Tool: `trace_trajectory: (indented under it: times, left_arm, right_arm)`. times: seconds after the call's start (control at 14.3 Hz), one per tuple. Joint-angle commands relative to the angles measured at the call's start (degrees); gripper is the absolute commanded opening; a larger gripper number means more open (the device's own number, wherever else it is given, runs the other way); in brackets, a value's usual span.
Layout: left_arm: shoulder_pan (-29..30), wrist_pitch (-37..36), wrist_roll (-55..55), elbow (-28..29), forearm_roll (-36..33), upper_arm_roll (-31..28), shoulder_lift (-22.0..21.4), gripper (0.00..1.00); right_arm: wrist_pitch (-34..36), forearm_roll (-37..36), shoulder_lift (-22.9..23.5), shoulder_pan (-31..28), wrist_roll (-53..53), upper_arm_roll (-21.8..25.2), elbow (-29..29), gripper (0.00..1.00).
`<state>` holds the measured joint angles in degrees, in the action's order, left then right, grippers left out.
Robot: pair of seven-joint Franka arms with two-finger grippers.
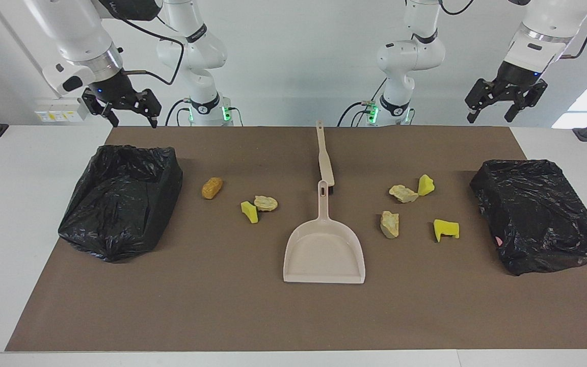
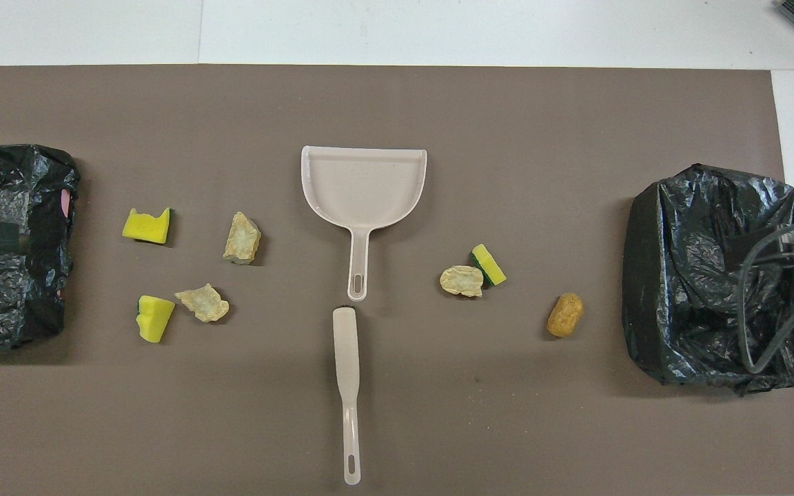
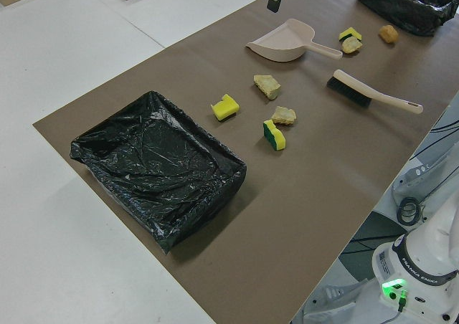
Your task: Sweep and dump trash in bin
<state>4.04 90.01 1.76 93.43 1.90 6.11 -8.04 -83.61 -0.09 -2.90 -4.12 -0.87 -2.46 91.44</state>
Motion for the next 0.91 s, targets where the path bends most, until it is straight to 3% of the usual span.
trace_trajectory:
  times: [0.0, 0.84]
  left_arm:
    - [-0.4, -0.6, 0.7, -0.7, 0.0, -0.1, 0.0, 1.00]
    - [-0.4, -0.6, 1.1, 1.6, 0.2, 0.0, -1.3, 1.00]
  right_arm:
    - [0.7, 1.2, 0.4, -0.4, -1.3, -0.3, -0.7, 1.00]
    - [0.5, 1.1, 0.0, 0.0, -1.3, -0.4, 0.1, 1.00]
